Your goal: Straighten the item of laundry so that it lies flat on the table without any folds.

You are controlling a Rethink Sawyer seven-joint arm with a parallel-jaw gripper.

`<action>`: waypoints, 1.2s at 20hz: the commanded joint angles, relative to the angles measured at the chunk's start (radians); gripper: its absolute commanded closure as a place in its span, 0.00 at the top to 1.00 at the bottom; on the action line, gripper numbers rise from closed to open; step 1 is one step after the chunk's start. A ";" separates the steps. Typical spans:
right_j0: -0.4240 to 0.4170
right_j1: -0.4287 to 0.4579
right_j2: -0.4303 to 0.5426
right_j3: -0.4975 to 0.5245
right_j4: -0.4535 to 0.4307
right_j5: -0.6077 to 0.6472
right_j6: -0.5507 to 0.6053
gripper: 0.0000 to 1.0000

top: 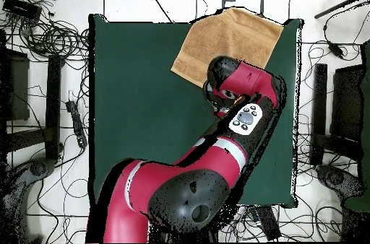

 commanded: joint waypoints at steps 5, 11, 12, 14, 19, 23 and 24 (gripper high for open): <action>0.033 -0.054 0.081 0.175 0.045 0.020 0.265 1.00; 0.059 -0.227 -0.001 0.164 0.017 0.085 0.242 1.00; 0.060 -0.245 -0.005 0.162 0.018 0.080 0.241 1.00; 0.057 -0.274 -0.007 0.152 0.018 0.080 0.232 1.00; 0.020 -0.301 0.019 0.103 0.022 -0.088 0.188 1.00; -0.038 -0.239 0.055 0.000 0.026 -0.156 0.165 1.00; -0.051 -0.220 0.061 -0.028 0.029 -0.156 0.169 1.00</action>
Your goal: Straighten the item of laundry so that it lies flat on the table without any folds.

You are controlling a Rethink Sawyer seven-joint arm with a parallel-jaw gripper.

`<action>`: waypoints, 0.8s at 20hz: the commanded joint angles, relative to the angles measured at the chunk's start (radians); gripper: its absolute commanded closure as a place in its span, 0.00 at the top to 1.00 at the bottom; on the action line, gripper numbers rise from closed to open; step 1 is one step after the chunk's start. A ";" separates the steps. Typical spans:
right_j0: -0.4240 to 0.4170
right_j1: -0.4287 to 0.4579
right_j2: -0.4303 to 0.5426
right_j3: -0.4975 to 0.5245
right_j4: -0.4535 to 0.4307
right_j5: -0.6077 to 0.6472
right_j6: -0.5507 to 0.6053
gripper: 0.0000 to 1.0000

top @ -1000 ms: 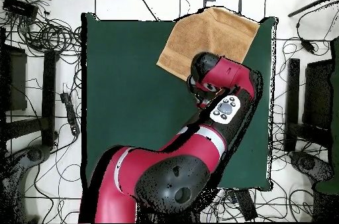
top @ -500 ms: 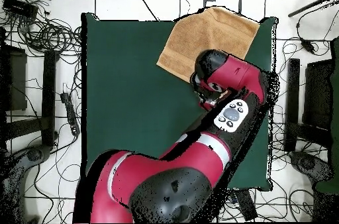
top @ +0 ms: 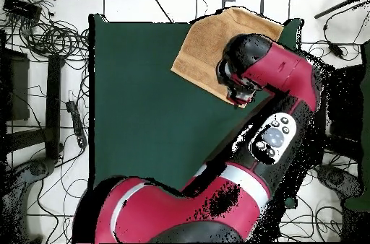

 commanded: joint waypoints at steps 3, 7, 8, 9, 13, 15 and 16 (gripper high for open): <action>-0.071 0.121 0.095 -0.177 0.038 -0.099 0.182 1.00; -0.099 0.184 0.123 -0.246 0.054 -0.149 0.184 1.00; -0.103 0.195 0.127 -0.259 0.056 -0.148 0.185 1.00; -0.105 0.208 0.121 -0.274 0.058 -0.134 0.195 1.00; -0.106 0.246 0.115 -0.309 0.074 -0.073 0.240 1.00; -0.104 0.256 0.121 -0.312 0.084 -0.047 0.249 1.00; -0.104 0.261 0.126 -0.312 0.090 -0.046 0.249 1.00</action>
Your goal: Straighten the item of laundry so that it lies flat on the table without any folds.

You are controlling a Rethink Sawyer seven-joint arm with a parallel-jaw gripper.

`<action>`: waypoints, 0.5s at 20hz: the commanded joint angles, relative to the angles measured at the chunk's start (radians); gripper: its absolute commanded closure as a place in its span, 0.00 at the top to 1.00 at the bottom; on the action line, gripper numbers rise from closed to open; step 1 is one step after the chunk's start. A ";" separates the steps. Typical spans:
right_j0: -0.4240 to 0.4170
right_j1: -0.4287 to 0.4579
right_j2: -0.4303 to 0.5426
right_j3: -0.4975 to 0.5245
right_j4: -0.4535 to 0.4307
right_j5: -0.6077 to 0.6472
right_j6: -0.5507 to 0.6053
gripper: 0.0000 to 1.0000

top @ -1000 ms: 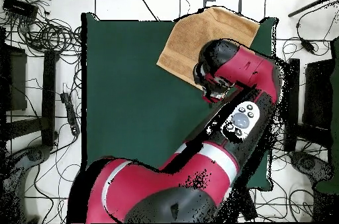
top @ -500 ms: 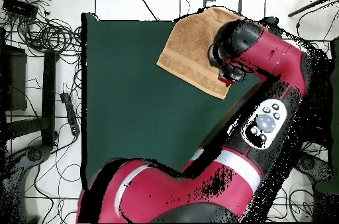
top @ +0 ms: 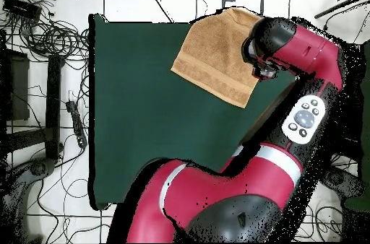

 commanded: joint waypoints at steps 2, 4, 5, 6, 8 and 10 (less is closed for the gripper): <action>0.031 0.126 0.133 -0.049 0.079 0.064 0.248 1.00; 0.036 0.134 0.118 -0.058 0.084 0.078 0.260 1.00; 0.039 0.134 0.123 -0.057 0.098 0.079 0.268 1.00; 0.042 0.136 0.120 -0.061 0.104 0.084 0.275 1.00; 0.047 0.139 0.112 -0.070 0.117 0.093 0.288 1.00; 0.052 0.143 0.105 -0.079 0.129 0.101 0.304 1.00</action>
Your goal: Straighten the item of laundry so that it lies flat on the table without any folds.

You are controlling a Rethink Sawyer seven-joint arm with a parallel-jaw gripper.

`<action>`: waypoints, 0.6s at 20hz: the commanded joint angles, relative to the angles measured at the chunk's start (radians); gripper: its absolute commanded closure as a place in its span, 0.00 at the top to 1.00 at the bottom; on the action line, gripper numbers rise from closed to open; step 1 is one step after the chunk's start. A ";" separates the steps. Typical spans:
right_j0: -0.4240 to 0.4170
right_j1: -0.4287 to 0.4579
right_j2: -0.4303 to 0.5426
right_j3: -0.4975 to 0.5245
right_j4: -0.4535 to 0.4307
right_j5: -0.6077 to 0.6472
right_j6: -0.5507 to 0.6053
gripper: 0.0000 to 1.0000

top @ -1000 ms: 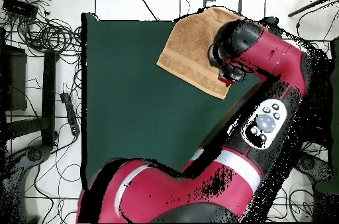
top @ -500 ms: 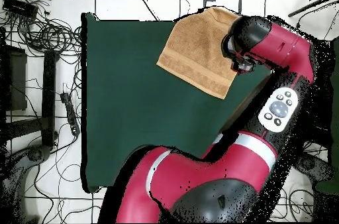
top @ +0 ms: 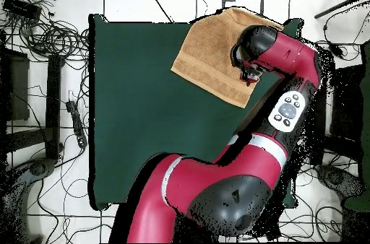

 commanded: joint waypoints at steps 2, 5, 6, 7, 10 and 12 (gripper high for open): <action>0.053 0.034 0.091 -0.040 0.091 0.105 0.311 1.00; 0.050 0.054 0.084 -0.053 0.103 0.078 0.305 1.00; 0.048 0.061 0.083 -0.058 0.106 0.070 0.301 1.00; 0.046 0.065 0.081 -0.059 0.108 0.065 0.298 1.00; 0.045 0.073 0.079 -0.057 0.112 0.051 0.291 1.00; 0.046 0.078 0.081 -0.050 0.117 0.035 0.289 1.00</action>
